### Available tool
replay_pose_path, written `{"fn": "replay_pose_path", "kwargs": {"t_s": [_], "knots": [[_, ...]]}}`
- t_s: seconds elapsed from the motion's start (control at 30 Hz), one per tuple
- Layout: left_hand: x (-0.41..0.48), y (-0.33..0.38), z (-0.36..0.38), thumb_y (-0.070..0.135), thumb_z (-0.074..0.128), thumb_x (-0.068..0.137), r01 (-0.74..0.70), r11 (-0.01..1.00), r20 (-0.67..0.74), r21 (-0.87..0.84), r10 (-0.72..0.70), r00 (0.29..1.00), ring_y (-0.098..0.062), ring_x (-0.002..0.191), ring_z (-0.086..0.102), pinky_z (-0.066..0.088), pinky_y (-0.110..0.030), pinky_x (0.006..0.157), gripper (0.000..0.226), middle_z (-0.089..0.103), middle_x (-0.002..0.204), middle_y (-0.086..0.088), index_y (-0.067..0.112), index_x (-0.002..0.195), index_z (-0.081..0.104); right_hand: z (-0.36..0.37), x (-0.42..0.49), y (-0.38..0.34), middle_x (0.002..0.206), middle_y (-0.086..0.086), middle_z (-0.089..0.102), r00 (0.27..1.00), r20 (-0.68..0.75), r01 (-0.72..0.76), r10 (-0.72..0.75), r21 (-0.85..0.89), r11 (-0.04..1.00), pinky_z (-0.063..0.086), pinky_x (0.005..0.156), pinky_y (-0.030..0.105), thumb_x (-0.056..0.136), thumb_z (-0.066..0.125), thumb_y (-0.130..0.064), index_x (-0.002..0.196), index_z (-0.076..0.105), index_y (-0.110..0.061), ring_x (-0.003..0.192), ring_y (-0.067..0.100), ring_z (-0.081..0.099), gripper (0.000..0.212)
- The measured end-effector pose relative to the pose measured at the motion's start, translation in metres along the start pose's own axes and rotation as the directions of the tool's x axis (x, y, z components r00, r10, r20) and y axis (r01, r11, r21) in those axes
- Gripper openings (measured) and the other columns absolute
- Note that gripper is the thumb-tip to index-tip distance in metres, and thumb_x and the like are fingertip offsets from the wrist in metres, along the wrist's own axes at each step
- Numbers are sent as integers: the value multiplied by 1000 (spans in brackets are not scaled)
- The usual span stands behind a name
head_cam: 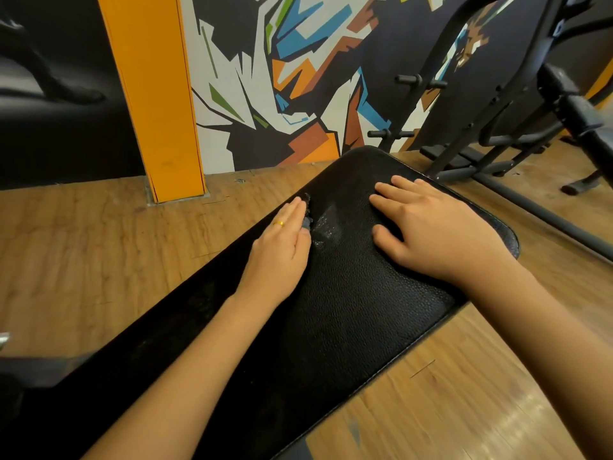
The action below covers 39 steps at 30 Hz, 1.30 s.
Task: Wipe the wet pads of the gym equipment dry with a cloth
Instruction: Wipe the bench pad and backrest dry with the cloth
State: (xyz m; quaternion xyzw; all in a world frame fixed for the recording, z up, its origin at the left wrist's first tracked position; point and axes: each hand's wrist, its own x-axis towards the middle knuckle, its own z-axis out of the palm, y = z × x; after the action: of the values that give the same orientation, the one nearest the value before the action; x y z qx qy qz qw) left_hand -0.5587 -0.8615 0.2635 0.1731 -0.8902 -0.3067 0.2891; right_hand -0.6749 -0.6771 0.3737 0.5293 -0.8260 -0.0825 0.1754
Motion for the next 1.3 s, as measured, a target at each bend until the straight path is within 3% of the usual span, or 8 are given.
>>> {"fn": "replay_pose_path", "kwargs": {"t_s": [0.27, 0.4, 0.67, 0.9, 1.04, 1.3], "knots": [[-66, 40, 8, 39, 31, 108, 302, 952, 12, -39, -302, 953, 0, 153, 2, 10, -25, 114, 58, 10, 168, 14, 26, 162, 13, -2, 1, 0, 149, 9, 51, 1000, 12, -7, 7, 21, 1000, 33, 114, 44, 100, 42, -43, 143, 54, -11, 138, 29, 42, 54], [-83, 62, 17, 36, 27, 108, 304, 951, -15, -46, -305, 952, 0, 152, -4, 1, -15, 109, 57, 4, 169, 12, 24, 162, 9, -4, 1, -1, 151, 8, 49, 1000, 23, -12, 11, 25, 1000, 32, 115, 43, 101, 40, -44, 144, 52, -12, 139, 28, 40, 55], [-1, 54, 18, 28, 26, 110, 389, 921, -32, -20, -389, 920, -20, 156, -3, 10, -37, 125, 56, 2, 170, -8, 7, 160, 12, -6, -1, -3, 151, 8, 50, 999, 22, -24, 24, 38, 999, 30, 115, 42, 101, 44, -40, 145, 52, -12, 141, 28, 39, 53], [-47, 73, 18, 33, 25, 110, 338, 939, 32, -62, -336, 941, -13, 155, -5, 4, -29, 122, 58, 0, 170, -3, 11, 161, 9, -8, 0, -4, 153, 7, 47, 999, 30, -33, 31, 46, 998, 28, 116, 40, 101, 43, -42, 147, 50, -13, 143, 26, 36, 55], [-79, 84, 23, 37, 24, 108, 314, 949, 50, -27, -313, 949, -10, 155, -8, 9, -29, 124, 61, -4, 170, 0, 13, 161, 8, -8, 0, -4, 154, 6, 46, 999, 43, -35, 33, 40, 999, 28, 117, 40, 102, 42, -42, 148, 49, -13, 144, 26, 35, 55], [2, 57, 23, 29, 24, 110, 353, 935, -42, 29, -352, 935, -22, 156, 3, 12, -36, 124, 55, 9, 169, -11, 4, 158, 20, -8, -1, -5, 152, 8, 48, 999, 44, -33, 31, 40, 999, 30, 115, 42, 101, 41, -41, 144, 53, -12, 141, 27, 39, 53]]}}
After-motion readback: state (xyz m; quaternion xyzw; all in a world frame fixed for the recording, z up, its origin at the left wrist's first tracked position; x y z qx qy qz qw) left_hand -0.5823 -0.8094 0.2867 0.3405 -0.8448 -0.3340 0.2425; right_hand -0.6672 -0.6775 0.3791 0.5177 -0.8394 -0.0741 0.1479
